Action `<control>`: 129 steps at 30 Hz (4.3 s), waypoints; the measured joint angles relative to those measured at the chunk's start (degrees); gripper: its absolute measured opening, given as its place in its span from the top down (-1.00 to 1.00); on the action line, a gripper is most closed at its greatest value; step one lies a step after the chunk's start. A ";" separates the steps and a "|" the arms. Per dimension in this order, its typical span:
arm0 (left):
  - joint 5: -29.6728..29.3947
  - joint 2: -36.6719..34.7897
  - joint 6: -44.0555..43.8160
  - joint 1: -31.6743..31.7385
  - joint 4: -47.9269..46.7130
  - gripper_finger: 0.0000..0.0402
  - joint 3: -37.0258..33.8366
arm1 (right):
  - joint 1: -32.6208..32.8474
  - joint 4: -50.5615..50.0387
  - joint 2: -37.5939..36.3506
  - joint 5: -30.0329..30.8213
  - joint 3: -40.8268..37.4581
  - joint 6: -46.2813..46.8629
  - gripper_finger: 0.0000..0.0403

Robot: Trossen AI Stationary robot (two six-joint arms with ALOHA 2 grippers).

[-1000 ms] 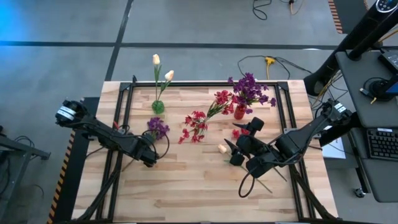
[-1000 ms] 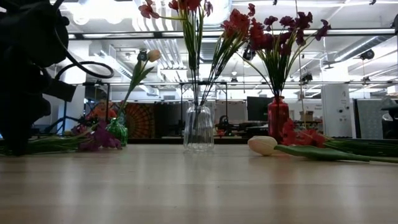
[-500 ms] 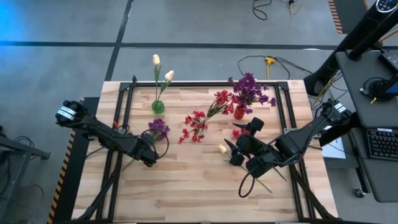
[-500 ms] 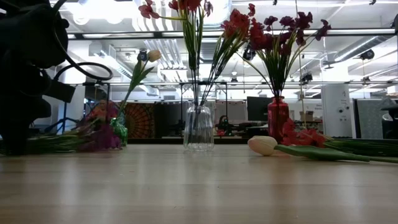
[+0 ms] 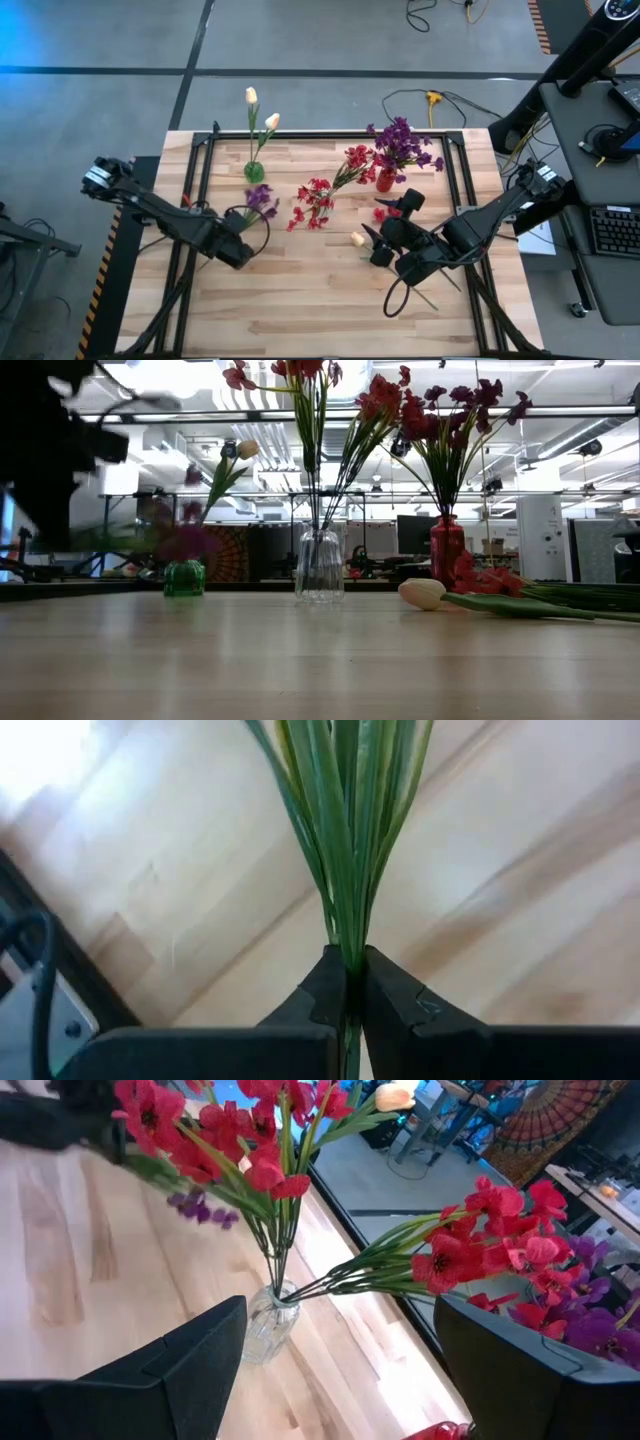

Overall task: Sort flowers into vase by color
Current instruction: Put the violet flowers into the red vase

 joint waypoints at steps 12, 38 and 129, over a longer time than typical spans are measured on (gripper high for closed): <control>-16.55 -6.80 -12.73 -13.85 -14.41 0.99 13.04 | 0.00 -1.20 0.00 -1.34 -2.35 3.71 -0.56; -57.30 0.97 11.77 -29.30 -1.55 0.99 24.19 | 0.15 7.15 0.11 -15.04 -4.52 -1.57 -0.56; -26.55 21.97 95.00 -10.62 112.98 0.99 11.55 | -2.15 73.81 13.84 -41.08 -5.43 -39.73 -0.04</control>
